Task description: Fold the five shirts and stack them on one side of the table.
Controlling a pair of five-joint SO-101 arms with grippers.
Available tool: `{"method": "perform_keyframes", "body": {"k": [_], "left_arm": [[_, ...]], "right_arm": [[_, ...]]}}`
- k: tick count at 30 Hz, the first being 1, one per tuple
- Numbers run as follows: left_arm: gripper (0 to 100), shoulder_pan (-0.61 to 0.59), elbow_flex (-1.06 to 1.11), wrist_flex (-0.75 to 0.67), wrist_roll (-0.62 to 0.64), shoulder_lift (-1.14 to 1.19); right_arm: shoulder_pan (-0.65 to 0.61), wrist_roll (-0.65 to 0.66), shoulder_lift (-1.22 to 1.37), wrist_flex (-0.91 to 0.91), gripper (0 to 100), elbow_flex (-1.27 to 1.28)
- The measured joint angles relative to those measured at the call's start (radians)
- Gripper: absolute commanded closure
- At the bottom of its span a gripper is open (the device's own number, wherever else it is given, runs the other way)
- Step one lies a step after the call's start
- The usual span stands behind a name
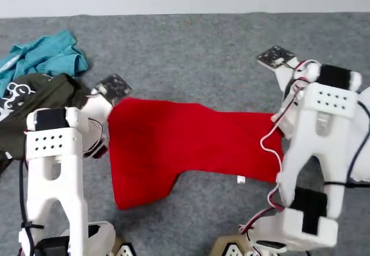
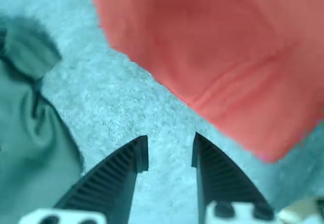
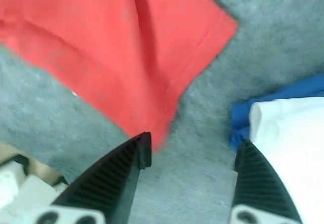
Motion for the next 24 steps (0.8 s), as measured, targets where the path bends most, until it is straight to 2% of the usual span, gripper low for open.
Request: {"method": "perform_keyframes", "body": {"k": [2, 5, 11, 17, 24], "left_arm": [[94, 0.000, 0.000, -0.011, 0.086, 0.000], [98, 0.000, 0.000, -0.017, 0.184, 0.000], [98, -0.038, 0.000, -0.017, 0.281, 0.000], [98, -0.120, 0.000, -0.017, 0.313, 0.000], [98, -0.137, 0.000, -0.017, 0.313, 0.000]], "right_arm": [[-0.015, -0.066, 0.051, -0.038, 86.6, 0.000], [-0.046, -0.160, 0.118, -0.091, 84.2, 0.000], [-0.123, -0.371, 0.196, -0.160, 82.1, 0.000], [-0.120, -0.488, 0.258, -0.250, 82.2, 0.000], [-0.114, -0.559, 0.308, -0.310, 82.2, 0.000]]}}
